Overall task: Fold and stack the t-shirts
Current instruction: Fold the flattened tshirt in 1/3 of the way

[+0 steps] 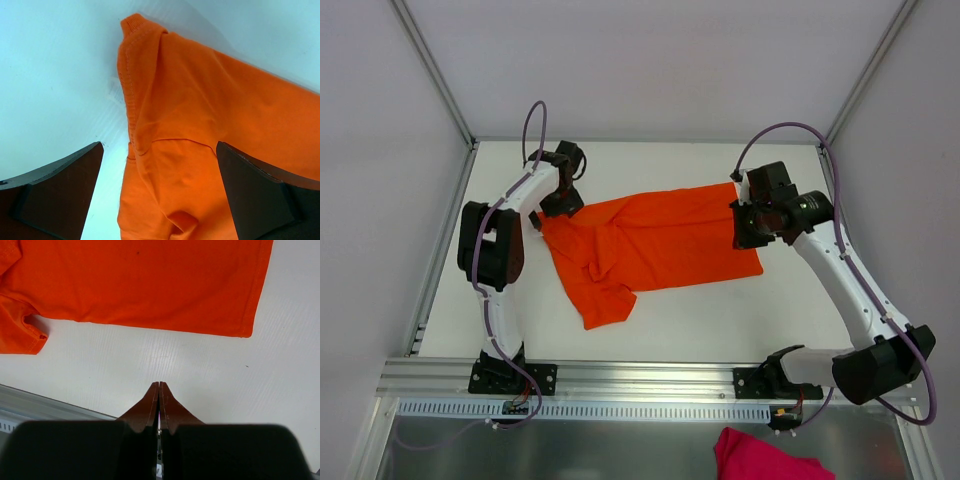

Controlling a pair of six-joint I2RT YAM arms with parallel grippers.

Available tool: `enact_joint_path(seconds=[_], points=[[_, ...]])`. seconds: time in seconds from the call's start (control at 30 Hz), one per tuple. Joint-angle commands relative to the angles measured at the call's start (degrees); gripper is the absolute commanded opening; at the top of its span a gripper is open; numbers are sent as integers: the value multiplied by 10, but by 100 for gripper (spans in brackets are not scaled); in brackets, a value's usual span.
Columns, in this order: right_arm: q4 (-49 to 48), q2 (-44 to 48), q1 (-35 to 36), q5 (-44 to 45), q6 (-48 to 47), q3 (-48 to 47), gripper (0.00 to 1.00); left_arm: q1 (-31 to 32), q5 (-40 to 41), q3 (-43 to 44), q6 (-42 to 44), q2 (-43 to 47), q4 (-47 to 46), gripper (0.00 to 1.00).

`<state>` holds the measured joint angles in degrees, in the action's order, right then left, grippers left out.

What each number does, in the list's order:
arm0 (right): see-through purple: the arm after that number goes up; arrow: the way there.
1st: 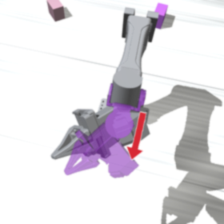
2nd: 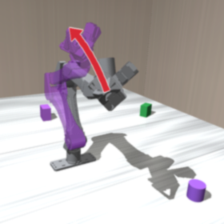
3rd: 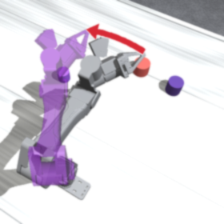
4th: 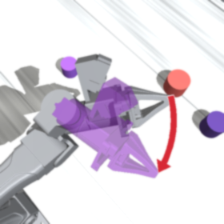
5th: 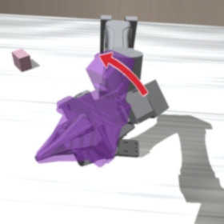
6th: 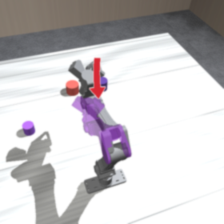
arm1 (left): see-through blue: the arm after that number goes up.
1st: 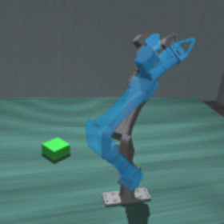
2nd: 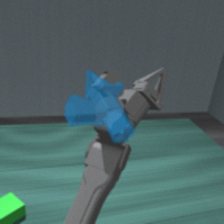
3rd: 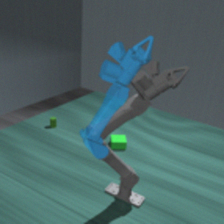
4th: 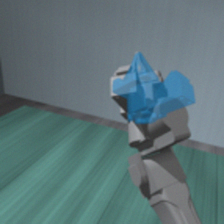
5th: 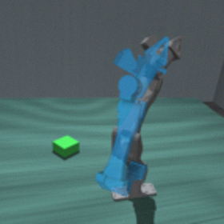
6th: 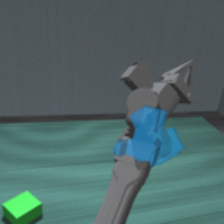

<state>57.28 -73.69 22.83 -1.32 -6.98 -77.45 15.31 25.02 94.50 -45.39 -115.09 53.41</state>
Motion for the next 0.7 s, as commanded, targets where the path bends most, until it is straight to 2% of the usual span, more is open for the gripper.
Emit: enact_joint_path(seconds=[0.0, 0.13, 0.17, 0.3, 0.37, 0.43, 0.57, 0.6, 0.67], points=[[7, 27, 5, 10, -1, -5, 1, -12, 28, 4, -3, -7, 8, 99], [10, 28, 5, 10, -1, -2, 1, -26, 11, 24, -5, -29, 7, 92], [10, 28, 5, 10, -1, -2, 1, -30, 7, 26, -5, -33, 6, 85], [15, 29, 4, 33, -3, -4, 1, -50, -1, 47, -2, -58, 8, 69], [17, 30, 4, 39, -4, -6, 1, -57, 5, 57, -1, -67, 22, 69], [19, 31, 4, 40, -4, -7, 1, -60, 11, 60, -1, -69, 24, 63], [20, 29, 4, 43, -2, -7, 1, -62, 13, 60, 3, -70, 21, 39], [20, 29, 5, 41, -2, -7, 1, -63, 12, 60, 4, -71, 21, 29], [16, 28, 5, 38, 0, -2, 1, -63, 15, 61, 6, -71, 21, 20]])
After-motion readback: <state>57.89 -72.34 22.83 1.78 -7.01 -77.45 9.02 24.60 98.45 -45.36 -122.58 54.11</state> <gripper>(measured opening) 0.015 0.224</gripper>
